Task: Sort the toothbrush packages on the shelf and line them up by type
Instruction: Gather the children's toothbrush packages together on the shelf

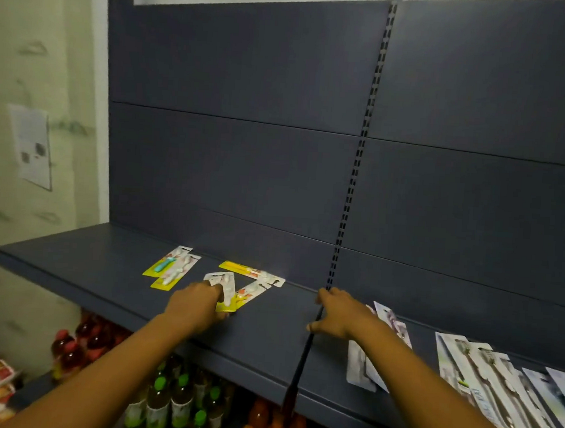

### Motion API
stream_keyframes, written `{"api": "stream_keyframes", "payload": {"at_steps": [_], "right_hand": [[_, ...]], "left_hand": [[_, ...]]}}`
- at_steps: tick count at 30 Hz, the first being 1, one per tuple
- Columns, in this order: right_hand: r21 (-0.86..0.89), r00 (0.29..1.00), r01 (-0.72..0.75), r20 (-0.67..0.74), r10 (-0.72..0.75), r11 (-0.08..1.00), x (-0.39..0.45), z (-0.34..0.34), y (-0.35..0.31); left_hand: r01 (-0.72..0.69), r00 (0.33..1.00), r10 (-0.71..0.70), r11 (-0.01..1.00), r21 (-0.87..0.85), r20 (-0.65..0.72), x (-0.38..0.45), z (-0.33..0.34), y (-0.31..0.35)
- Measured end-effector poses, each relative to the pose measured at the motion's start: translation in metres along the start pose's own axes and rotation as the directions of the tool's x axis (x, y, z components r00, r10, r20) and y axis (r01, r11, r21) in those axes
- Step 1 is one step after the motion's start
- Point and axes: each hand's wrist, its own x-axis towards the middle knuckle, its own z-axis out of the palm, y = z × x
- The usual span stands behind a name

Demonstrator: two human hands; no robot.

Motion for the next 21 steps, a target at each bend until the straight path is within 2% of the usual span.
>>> {"api": "stream_keyframes", "payload": {"at_steps": [11,15,21], "right_hand": [[0.046,0.999,-0.046,-0.010,0.047,0.998,0.094,0.010,-0.109],[0.082,0.997,-0.065,-0.032,0.068,0.995,0.115,0.018,-0.126],[0.088,0.991,-0.123,-0.051,0.128,0.988,0.124,0.019,-0.133]], "left_hand": [[0.009,0.997,-0.002,0.996,-0.085,0.073,0.067,0.026,-0.125],[-0.022,0.994,0.039,0.987,-0.160,0.101,0.089,0.043,-0.127],[-0.008,1.000,0.006,0.981,-0.193,-0.014,0.106,0.067,-0.105]]}}
